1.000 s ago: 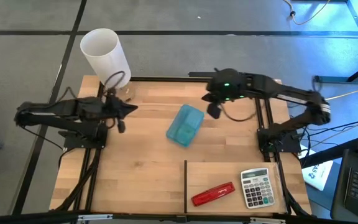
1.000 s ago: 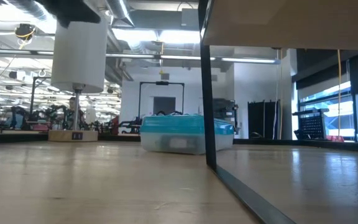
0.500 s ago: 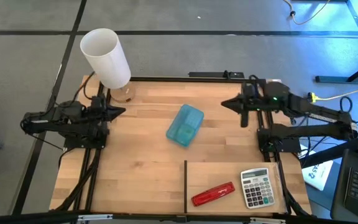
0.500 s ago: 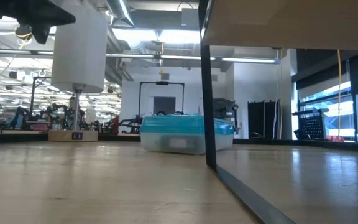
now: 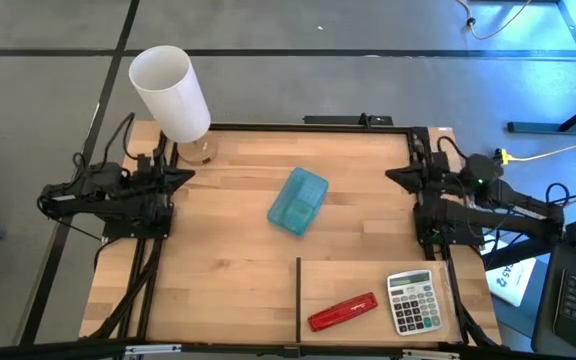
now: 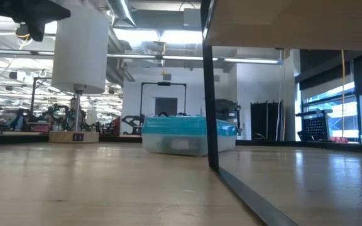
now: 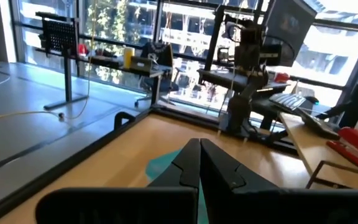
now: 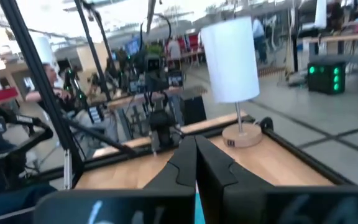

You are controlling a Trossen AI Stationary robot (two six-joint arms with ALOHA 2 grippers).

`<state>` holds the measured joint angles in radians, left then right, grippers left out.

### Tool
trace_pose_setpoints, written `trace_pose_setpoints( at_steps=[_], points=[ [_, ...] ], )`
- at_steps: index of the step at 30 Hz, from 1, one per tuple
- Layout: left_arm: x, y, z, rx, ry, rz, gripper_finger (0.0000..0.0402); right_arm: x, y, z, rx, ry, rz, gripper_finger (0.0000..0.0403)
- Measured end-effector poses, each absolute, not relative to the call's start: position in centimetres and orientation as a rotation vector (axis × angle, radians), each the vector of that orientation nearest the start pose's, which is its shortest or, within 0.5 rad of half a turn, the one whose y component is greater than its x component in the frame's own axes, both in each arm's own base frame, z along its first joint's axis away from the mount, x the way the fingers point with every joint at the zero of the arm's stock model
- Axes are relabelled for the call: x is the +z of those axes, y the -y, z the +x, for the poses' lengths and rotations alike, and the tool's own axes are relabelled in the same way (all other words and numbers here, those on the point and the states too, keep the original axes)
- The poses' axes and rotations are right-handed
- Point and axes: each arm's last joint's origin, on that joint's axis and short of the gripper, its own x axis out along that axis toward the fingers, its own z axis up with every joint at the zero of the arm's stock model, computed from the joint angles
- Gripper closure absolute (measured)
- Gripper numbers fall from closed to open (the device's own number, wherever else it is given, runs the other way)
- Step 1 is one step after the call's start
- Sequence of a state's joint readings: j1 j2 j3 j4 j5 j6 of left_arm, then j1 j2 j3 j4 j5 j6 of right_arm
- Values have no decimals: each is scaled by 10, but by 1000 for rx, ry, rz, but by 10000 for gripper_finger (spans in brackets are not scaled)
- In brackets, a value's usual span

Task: Pack school essentials
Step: Return to home position

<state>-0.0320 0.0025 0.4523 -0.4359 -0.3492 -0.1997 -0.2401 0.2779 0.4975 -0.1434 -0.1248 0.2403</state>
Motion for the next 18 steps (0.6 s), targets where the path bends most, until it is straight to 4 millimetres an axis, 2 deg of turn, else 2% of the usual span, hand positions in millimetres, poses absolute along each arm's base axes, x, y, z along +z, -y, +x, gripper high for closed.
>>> trace_pose_setpoints(
  at_steps=[9, 18],
  points=[
    [266, -8, 46, 317, 39, -200, 401, 273, 11, 55, -132, 240, 193, 401],
    [265, -9, 46, 327, 41, -201, 401, 264, 14, 60, -182, 182, 204, 401]
  ],
)
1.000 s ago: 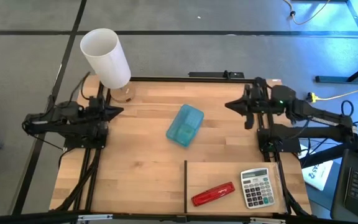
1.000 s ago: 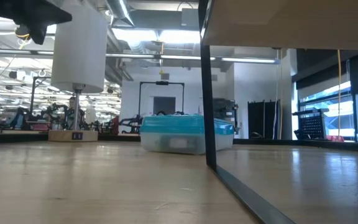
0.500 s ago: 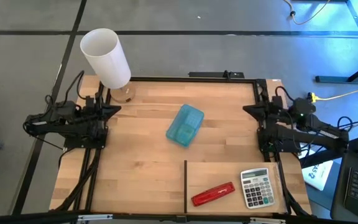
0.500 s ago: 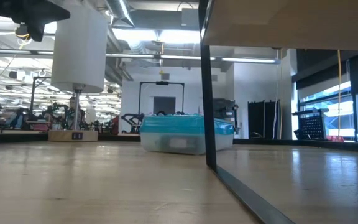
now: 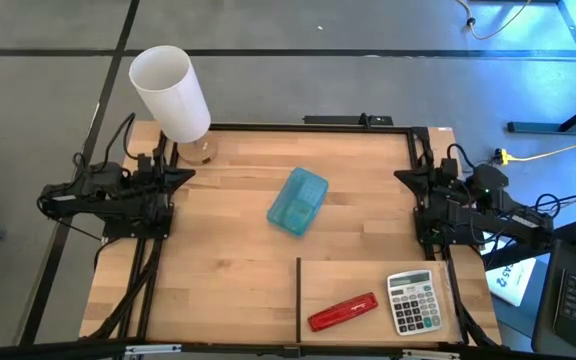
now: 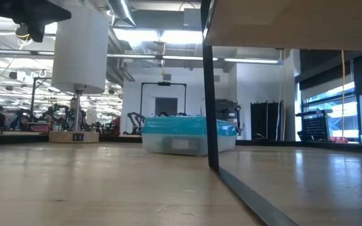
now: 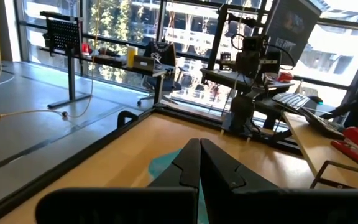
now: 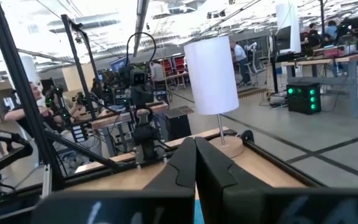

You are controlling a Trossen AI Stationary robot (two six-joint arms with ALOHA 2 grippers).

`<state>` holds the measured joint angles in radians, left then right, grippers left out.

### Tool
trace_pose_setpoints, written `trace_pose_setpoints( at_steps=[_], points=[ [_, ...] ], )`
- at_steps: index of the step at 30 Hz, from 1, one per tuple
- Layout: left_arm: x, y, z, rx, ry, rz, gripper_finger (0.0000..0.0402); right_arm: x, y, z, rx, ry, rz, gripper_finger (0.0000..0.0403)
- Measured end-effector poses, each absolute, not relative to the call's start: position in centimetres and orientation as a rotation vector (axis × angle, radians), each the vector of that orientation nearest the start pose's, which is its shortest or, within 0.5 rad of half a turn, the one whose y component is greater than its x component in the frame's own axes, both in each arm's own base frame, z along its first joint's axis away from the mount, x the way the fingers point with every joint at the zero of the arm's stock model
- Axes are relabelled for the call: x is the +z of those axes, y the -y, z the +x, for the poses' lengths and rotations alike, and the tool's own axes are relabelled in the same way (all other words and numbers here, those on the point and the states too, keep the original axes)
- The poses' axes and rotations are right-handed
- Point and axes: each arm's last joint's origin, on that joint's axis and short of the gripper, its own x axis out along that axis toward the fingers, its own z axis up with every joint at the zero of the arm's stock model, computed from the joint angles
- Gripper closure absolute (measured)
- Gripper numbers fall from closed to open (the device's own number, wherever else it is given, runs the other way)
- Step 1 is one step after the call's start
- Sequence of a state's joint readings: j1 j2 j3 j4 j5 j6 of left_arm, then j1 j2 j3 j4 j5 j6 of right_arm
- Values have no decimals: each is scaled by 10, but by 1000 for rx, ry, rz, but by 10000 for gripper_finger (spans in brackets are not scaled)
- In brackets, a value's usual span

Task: Pack school essentials
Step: Return to home position

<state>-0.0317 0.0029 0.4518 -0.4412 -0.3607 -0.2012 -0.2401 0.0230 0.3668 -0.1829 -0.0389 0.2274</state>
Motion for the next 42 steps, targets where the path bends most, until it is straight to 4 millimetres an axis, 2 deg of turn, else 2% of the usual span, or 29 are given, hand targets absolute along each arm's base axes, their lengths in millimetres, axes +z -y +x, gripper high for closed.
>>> trace_pose_setpoints(
  at_steps=[4, 14, 17, 21, 28, 42],
  points=[
    [255, -9, 53, 331, 28, -204, 401, 258, 14, 64, -183, 172, 209, 401],
    [206, -8, 82, 328, 40, -206, 401, 191, 21, 93, -172, 198, 191, 401],
    [191, -7, 87, 330, 15, -202, 401, 177, 22, 96, -177, 128, 165, 401],
    [173, -7, 92, 327, -18, -194, 402, 175, 22, 96, -178, 107, 119, 401],
    [173, -7, 93, 309, -31, -115, 401, 172, 22, 96, -182, 74, 115, 396],
    [173, -7, 93, 309, -37, -109, 402, 170, 22, 96, -183, 60, 118, 385]
  ],
)
